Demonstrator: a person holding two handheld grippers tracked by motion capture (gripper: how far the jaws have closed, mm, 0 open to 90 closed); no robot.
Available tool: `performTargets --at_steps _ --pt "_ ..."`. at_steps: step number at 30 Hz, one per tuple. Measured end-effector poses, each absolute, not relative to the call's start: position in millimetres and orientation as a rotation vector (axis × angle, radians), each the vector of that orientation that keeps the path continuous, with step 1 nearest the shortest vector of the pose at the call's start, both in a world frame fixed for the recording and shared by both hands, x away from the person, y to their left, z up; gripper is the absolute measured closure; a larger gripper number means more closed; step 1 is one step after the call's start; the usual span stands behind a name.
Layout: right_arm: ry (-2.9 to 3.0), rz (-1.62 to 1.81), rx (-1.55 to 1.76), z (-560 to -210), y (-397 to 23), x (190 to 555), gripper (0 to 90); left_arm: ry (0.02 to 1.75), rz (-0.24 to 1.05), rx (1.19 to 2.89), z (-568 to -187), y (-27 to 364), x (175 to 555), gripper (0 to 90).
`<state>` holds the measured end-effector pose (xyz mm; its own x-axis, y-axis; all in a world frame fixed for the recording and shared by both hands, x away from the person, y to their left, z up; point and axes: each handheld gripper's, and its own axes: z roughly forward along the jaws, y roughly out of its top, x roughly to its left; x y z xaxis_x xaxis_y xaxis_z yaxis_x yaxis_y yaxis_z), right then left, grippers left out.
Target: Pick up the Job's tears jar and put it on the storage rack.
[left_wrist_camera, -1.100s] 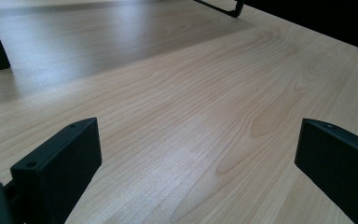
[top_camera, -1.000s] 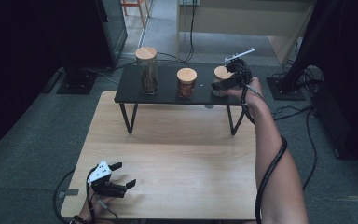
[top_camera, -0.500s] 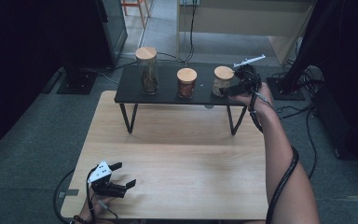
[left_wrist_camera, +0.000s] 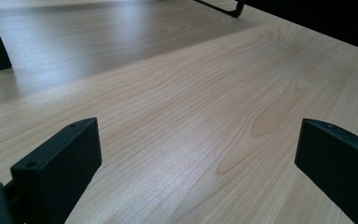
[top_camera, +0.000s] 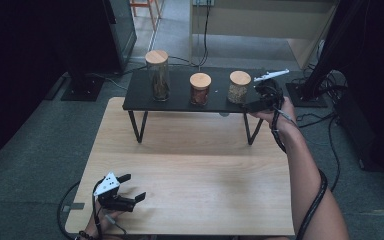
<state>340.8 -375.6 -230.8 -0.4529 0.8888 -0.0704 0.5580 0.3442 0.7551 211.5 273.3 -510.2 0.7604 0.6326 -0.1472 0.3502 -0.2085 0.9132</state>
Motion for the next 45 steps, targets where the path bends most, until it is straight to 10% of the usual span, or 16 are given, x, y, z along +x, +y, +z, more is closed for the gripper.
performTargets --at_steps 45 --pt "2.176 0.954 1.189 -286 -395 273 4.8 0.76 0.316 1.829 -509 271 211 0.5"
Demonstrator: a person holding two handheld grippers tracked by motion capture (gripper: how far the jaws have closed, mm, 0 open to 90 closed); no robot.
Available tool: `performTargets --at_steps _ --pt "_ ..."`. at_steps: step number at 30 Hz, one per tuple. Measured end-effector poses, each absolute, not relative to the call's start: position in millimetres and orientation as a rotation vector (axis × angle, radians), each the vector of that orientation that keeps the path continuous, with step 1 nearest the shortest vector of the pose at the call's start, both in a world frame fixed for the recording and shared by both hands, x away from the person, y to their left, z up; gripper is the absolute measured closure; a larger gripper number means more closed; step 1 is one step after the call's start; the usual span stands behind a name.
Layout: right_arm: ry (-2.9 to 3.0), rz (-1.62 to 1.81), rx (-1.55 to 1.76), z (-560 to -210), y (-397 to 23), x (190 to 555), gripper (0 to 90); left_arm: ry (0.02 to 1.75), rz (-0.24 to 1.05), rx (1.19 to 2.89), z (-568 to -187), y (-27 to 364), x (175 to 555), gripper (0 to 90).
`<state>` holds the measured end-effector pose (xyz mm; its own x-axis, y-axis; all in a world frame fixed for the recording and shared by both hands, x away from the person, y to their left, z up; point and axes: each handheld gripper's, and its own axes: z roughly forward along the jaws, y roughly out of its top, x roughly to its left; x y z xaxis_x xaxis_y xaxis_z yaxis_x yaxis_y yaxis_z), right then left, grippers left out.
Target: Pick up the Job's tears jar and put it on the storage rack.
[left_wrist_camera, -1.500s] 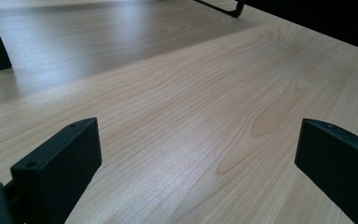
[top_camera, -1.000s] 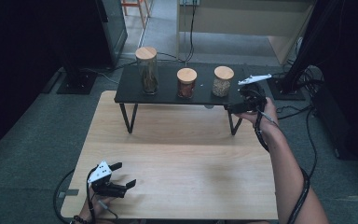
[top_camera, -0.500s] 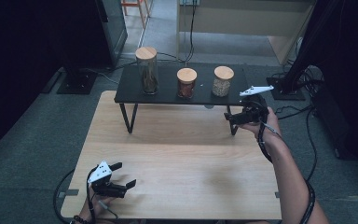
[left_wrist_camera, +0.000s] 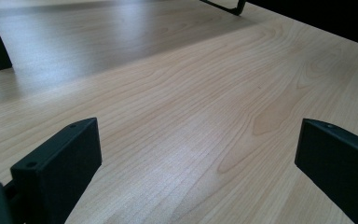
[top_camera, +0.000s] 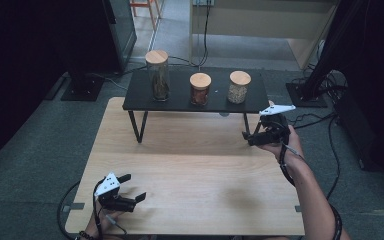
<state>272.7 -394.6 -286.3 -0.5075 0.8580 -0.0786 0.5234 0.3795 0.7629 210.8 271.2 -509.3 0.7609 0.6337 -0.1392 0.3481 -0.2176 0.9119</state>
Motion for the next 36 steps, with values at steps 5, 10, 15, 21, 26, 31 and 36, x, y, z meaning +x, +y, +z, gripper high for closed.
performTargets --at_steps 5,10,15,21,26,31,36 --pt "2.185 0.963 1.16 -297 -399 265 4.7 0.76 0.317 1.831 -509 271 211 0.5" --pt "2.188 0.968 1.16 -306 -402 261 4.7 0.762 0.32 1.831 -509 270 210 0.5" --pt "2.188 0.968 1.173 -314 -404 258 4.7 0.761 0.323 1.835 -509 270 210 0.5" --pt "2.186 0.973 1.175 -323 -408 254 4.7 0.76 0.324 1.836 -509 270 210 0.4" --pt "2.181 0.978 1.189 -330 -410 250 4.7 0.761 0.327 1.837 -509 269 209 0.5" --pt "2.182 0.986 1.197 -338 -411 248 4.7 0.762 0.327 1.837 -508 269 209 0.5" --pt "2.181 0.993 1.199 -344 -413 245 4.6 0.76 0.328 1.839 -508 269 209 0.5"
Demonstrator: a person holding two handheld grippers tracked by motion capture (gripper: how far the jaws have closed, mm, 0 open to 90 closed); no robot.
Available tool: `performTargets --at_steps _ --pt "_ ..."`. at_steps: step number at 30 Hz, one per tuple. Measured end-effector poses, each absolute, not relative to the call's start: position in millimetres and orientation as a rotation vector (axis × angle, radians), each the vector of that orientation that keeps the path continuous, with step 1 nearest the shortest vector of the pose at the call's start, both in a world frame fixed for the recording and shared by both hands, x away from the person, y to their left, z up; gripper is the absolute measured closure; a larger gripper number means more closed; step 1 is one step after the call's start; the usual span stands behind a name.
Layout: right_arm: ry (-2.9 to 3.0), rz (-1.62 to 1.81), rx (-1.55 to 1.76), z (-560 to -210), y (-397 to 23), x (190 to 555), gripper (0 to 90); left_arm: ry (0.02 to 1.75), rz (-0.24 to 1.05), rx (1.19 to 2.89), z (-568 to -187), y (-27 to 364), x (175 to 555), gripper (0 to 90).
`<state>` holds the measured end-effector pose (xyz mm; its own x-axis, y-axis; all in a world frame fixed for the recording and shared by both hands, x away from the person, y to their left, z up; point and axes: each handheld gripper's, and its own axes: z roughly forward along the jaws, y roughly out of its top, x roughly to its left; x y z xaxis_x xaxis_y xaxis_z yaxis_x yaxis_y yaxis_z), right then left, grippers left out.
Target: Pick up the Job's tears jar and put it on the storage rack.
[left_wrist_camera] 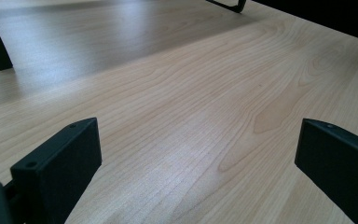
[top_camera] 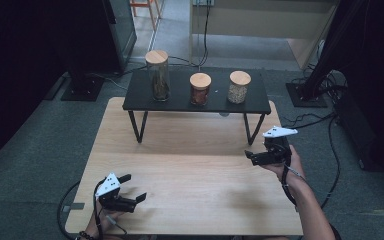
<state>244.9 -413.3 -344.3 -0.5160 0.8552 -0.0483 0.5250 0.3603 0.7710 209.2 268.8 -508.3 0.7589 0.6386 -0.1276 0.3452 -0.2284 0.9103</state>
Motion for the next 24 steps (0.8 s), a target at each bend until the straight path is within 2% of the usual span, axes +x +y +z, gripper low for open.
performTargets --at_steps 24 --pt "2.181 1.011 1.23 -385 -418 235 5.0 0.761 0.326 1.835 -509 269 209 0.5"
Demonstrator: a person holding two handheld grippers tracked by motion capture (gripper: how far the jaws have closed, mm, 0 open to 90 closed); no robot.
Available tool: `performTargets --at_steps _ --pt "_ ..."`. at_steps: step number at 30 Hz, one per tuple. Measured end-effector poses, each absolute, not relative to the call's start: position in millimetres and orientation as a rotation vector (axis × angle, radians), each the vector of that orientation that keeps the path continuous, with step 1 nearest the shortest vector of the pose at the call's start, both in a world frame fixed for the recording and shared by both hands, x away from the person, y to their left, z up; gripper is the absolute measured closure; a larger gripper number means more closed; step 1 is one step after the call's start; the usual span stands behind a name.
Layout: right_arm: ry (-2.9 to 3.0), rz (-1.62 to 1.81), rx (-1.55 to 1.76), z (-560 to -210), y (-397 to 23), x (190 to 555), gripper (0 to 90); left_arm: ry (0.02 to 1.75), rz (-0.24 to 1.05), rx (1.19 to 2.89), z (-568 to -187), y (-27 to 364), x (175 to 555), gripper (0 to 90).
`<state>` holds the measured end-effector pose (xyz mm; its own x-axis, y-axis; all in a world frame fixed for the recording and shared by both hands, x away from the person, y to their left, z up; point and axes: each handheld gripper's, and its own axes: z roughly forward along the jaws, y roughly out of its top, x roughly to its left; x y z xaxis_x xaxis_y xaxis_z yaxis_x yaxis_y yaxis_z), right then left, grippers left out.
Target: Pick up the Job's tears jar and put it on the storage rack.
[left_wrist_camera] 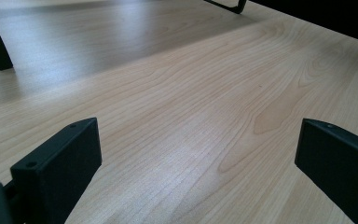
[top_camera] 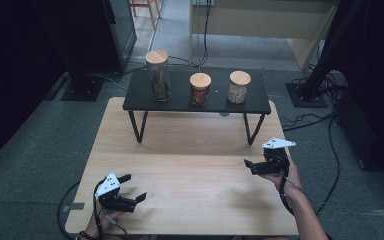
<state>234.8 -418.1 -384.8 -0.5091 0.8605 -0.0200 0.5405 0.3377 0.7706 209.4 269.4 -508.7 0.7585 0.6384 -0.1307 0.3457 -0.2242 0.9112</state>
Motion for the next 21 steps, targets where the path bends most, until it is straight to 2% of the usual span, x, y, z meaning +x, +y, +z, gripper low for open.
performTargets --at_steps 21 --pt "2.176 1.024 1.272 -423 -421 221 5.1 0.761 0.328 1.835 -509 269 209 0.4"
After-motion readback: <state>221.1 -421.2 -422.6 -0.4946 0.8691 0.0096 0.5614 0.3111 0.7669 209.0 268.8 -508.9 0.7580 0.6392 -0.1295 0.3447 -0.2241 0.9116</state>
